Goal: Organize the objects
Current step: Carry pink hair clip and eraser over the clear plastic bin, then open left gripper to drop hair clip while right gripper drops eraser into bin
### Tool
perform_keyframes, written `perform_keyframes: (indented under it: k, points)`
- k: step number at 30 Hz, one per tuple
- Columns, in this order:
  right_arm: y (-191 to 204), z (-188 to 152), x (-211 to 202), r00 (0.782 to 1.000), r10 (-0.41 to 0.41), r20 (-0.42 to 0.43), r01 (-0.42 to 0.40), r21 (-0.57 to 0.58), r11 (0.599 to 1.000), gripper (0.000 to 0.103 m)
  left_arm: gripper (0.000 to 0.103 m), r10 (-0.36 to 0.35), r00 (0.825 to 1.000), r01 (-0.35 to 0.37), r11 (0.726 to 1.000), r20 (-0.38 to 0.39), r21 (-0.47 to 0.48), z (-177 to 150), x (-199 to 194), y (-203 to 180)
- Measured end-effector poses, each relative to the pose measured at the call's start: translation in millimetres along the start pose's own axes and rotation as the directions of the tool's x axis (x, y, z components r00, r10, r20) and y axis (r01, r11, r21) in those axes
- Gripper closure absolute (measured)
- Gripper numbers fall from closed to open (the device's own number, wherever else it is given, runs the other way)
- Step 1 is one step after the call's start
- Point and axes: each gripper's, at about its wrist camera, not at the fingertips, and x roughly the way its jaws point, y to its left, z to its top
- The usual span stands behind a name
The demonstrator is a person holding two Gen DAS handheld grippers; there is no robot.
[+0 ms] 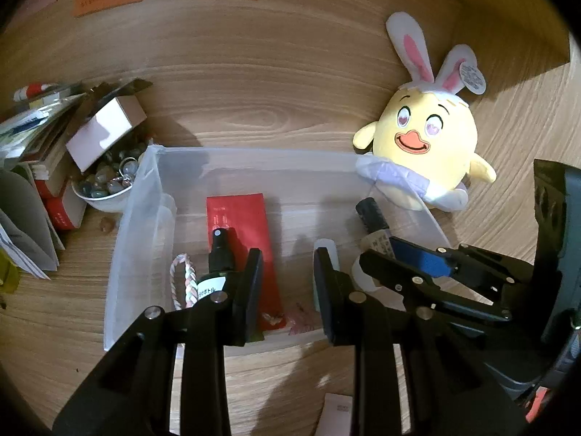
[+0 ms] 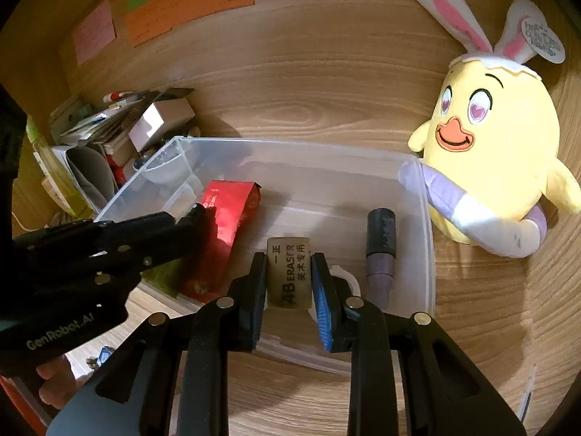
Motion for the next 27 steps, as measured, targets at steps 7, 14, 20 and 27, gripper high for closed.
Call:
perform_keyframes:
  k: [7,14,20,27]
  points:
    - [-1,1,1,1.000,-0.004,-0.008,0.004,-0.008,1.000,0.081,0.061,0.011,0.999,-0.012,1.000,0.034,0.008,2,-15,0]
    - [-1,2,-2,1.000,-0.003,-0.002,0.002,-0.012,1.000,0.074,0.053,0.024,0.997,-0.025,1.000,0.071,0.015,1,-36,1]
    - [2,3,-19,0.999,0.000,0.040,0.001,-0.020,1.000,0.050,0.038,0.049,0.992,-0.053,0.998,0.113,0.038,-3,-57,2]
    - [10,-6,-40,0.997,-0.002,0.077,0.005,-0.041,0.999,0.035,0.026,0.068,0.990,-0.075,0.996,0.127,0.055,-15,-75,5]
